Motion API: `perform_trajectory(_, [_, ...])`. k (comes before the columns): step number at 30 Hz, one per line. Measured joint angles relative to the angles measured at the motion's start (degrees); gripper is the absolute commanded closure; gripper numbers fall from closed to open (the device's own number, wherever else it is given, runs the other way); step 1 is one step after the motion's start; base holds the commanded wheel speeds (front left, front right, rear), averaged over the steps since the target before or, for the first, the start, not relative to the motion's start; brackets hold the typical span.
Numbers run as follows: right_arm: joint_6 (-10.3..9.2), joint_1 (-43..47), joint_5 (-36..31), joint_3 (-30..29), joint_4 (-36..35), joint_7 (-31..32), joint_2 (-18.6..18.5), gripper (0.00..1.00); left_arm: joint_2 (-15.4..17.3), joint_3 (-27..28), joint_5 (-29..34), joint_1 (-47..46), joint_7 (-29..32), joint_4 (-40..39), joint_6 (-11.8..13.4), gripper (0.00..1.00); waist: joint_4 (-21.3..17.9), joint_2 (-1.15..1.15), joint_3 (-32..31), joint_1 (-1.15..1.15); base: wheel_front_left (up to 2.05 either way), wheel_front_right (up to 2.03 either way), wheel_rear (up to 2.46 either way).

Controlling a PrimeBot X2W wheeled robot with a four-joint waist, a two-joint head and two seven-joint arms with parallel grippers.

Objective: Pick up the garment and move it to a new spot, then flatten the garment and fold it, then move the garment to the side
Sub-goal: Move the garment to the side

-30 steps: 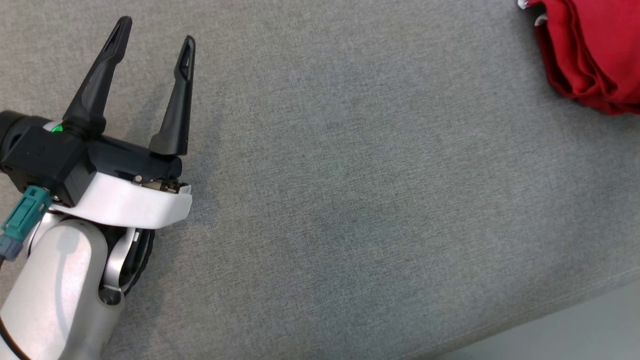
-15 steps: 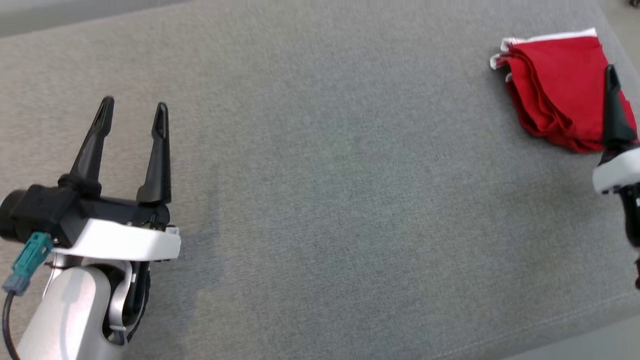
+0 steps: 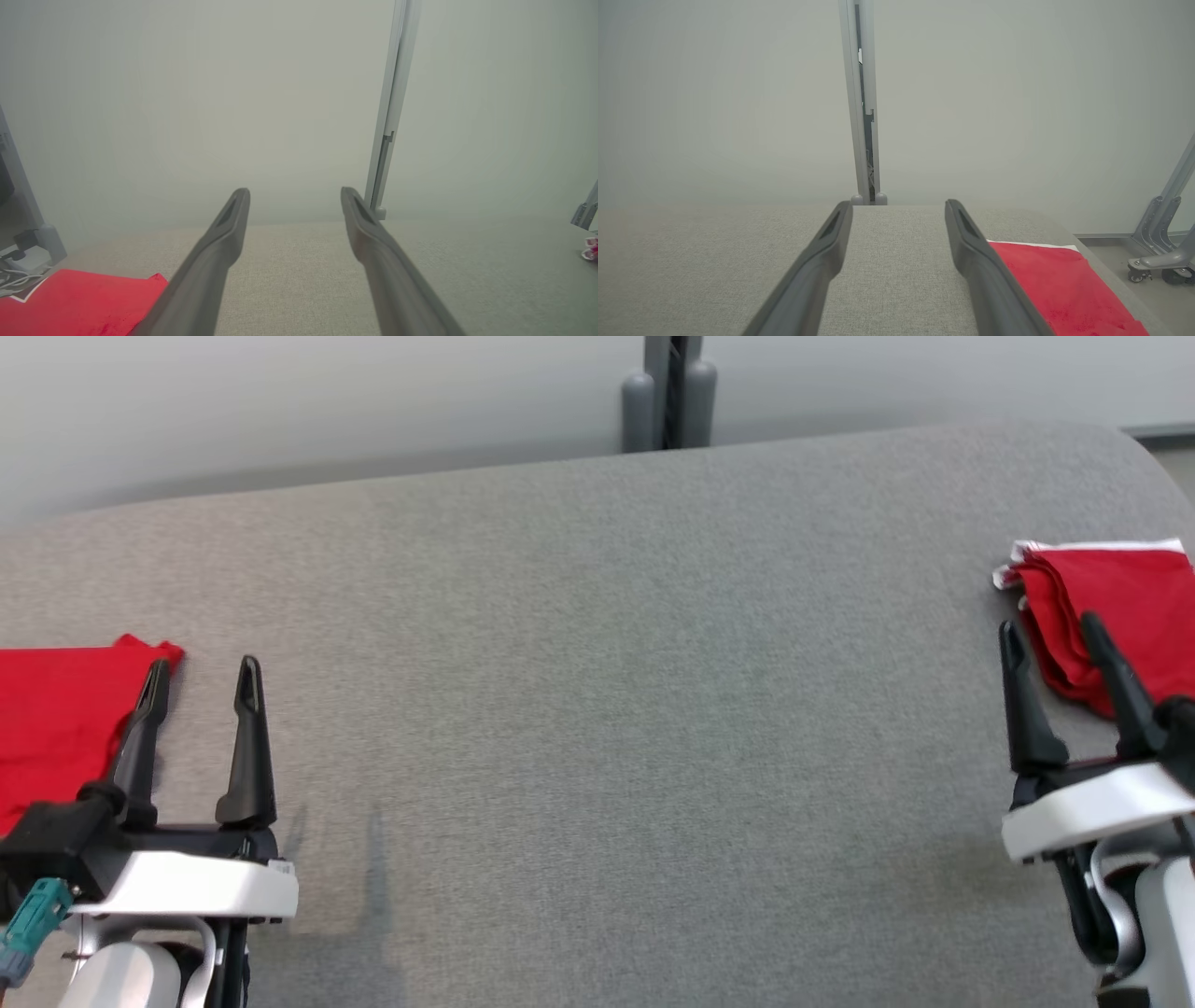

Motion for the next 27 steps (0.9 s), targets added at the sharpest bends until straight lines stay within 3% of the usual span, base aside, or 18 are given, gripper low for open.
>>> perform_trajectory(10, [0.0, 9.6, -2.04, -0.74, -7.84, 5.05, 3.31, 0.0, 1.57, 1.02, -0.6, 6.36, -0.66, -0.15, 0.41, 0.0, 3.63, 0.0, -5.98, 0.0, 0.0, 0.0, 0.0])
perform_trajectory(27, [0.0, 18.13, -2.47, -2.57, -14.27, 8.59, 5.38, 0.0, 3.0, 0.0, -0.71, 11.39, 2.34, -1.99, 1.29, 0.0, 3.26, 0.0, -10.82, 0.0, 0.0, 0.0, 0.0])
